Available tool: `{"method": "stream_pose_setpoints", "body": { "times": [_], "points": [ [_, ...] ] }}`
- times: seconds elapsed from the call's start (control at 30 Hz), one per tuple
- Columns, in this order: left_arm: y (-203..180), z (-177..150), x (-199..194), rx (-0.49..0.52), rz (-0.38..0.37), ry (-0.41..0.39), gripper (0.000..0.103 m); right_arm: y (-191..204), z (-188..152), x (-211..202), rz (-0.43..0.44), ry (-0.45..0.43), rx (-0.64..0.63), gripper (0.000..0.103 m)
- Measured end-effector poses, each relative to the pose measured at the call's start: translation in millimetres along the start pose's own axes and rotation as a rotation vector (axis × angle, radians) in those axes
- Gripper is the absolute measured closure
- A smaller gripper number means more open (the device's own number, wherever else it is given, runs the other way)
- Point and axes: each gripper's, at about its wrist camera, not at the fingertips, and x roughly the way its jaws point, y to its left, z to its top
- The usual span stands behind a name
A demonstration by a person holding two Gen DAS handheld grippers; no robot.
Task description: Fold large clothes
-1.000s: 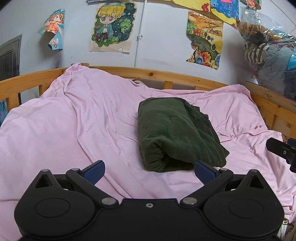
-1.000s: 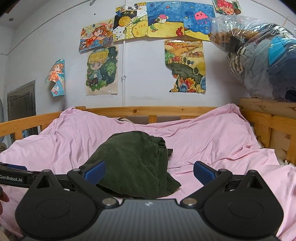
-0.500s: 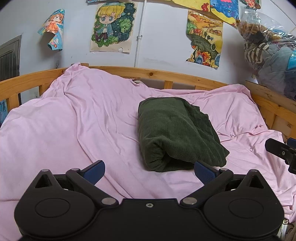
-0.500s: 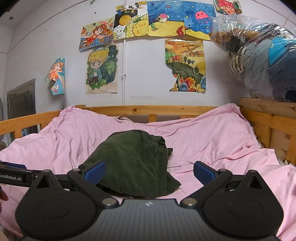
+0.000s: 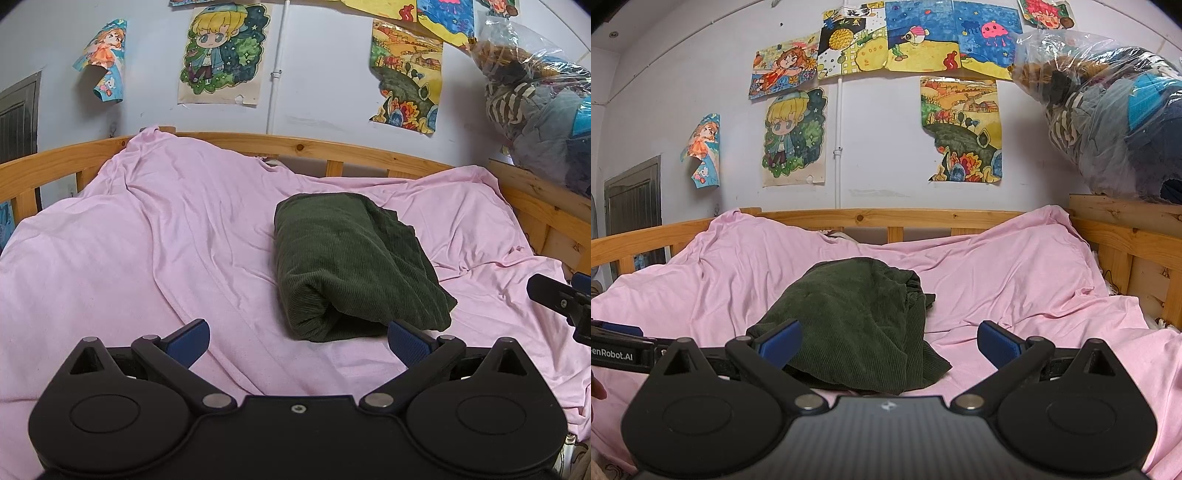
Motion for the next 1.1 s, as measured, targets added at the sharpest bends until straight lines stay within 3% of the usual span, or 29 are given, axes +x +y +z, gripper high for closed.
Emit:
{"method": "stream_pose_setpoints", "body": {
  "times": [1.1],
  "points": [
    [-0.9, 1.3, 0.2, 0.009, -0.006, 0.005, 0.001, -0.6, -0.4, 0.5, 0.001, 0.002, -0.002, 0.0]
  ]
}}
